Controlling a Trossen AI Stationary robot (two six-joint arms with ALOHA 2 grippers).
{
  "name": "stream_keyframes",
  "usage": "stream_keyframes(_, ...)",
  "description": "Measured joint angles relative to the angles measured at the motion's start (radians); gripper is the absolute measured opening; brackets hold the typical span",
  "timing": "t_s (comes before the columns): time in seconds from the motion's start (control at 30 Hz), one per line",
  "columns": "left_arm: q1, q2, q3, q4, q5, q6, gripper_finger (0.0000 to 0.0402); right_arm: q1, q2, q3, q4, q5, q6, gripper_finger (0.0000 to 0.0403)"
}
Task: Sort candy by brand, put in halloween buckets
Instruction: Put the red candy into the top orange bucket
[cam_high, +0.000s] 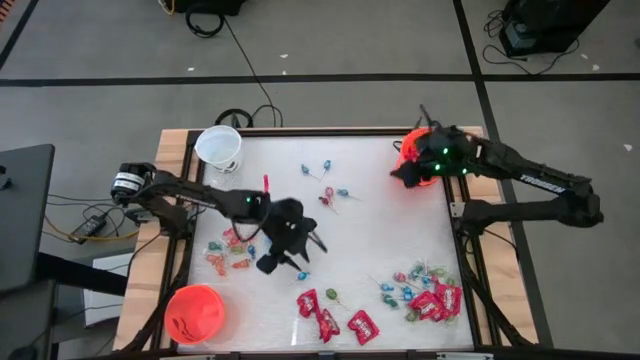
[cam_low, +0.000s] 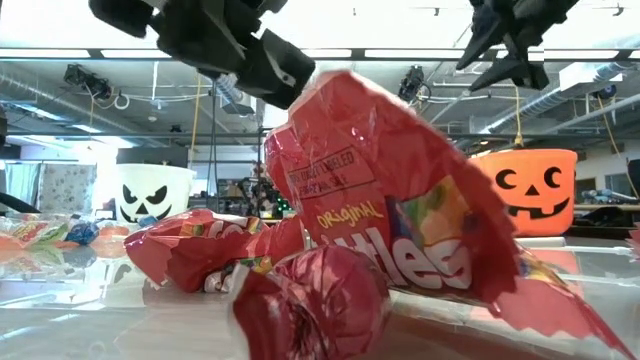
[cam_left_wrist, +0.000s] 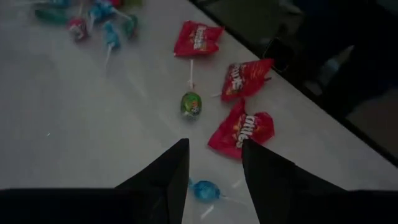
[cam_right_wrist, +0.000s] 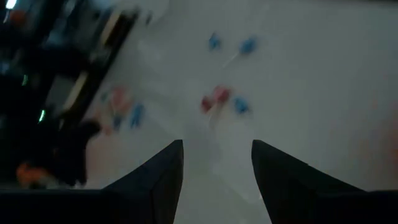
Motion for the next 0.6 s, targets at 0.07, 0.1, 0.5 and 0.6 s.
stream_keyframes(0.07,-0.034,0.000,0.000,0.017,-0.058,-0.078,0.0153,0.067,0.021,0.000,0.000,0.003,0.010,0.0200)
stream_keyframes(0.1,-0.053,0.004,-0.001,0.033,-0.080,-0.124,0.0153,0.100,0.032,0.000,0.000,0.003,0.013,0.0200)
stream_keyframes(0.5,-0.317,0.183,-0.039,0.262,-0.377,-0.470,0.0153,0.405,0.121,0.000,0.048,0.110,0.040,0.0200)
stream_keyframes(0.6,-0.347,0.229,-0.039,0.319,-0.412,-0.513,0.0153,0.442,0.132,0.000,0.047,0.116,0.060,0.0200)
